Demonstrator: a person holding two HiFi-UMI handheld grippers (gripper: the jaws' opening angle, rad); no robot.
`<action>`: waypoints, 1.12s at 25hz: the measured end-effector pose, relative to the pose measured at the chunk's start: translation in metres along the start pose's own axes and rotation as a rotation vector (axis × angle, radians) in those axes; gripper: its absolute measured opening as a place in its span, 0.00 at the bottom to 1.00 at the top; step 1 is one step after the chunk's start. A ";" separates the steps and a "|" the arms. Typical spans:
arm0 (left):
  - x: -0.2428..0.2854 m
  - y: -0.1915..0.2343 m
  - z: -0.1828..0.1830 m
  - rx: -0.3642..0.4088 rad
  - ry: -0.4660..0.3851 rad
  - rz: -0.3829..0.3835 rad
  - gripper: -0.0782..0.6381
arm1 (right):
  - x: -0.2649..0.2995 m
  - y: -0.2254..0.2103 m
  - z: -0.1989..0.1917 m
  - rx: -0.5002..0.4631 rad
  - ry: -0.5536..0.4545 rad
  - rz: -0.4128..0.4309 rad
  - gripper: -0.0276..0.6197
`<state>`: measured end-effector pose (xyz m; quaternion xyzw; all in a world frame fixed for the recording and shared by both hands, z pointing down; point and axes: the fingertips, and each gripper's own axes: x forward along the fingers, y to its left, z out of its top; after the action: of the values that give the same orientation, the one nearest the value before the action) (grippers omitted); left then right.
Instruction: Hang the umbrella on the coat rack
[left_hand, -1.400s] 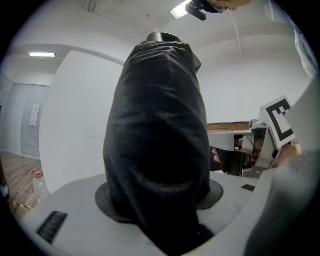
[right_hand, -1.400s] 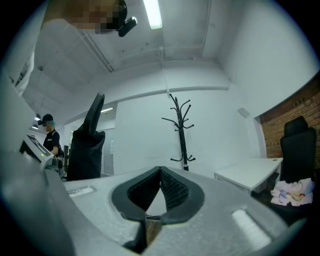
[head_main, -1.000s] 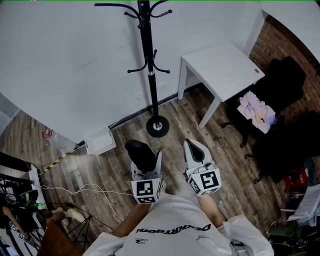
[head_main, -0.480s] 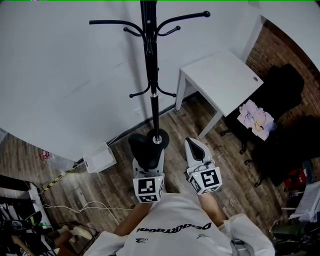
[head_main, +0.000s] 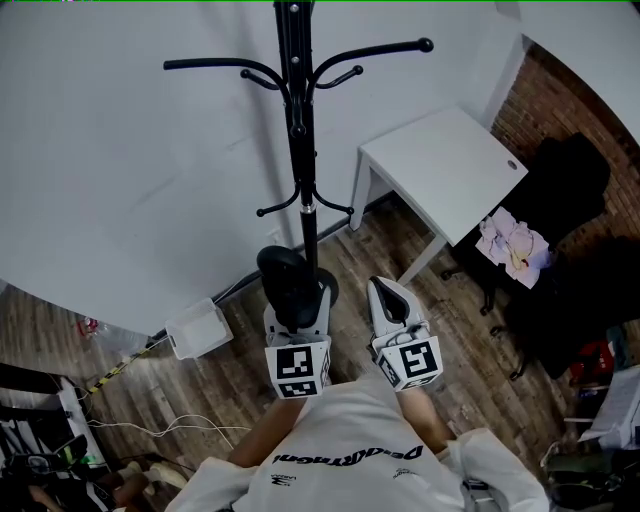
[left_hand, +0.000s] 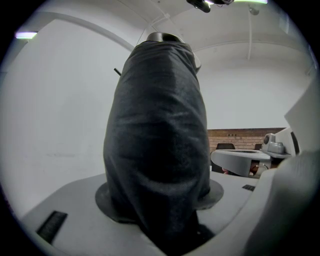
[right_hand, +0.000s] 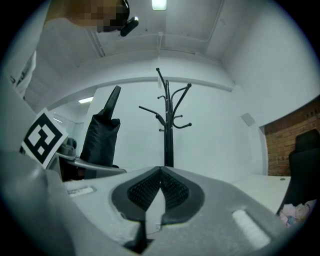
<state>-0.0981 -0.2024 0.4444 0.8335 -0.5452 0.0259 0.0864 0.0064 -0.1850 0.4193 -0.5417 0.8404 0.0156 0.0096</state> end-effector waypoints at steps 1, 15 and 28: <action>0.005 -0.001 0.003 0.000 -0.001 0.007 0.44 | 0.003 -0.003 0.000 -0.001 -0.003 0.007 0.04; 0.082 0.022 0.056 0.052 0.029 0.126 0.44 | 0.046 -0.036 -0.012 0.025 0.003 0.108 0.04; 0.124 0.049 0.086 0.030 0.046 0.188 0.44 | 0.058 -0.053 -0.017 0.024 0.002 0.116 0.04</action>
<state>-0.0975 -0.3482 0.3823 0.7791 -0.6183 0.0613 0.0834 0.0305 -0.2606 0.4336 -0.4919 0.8705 0.0054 0.0146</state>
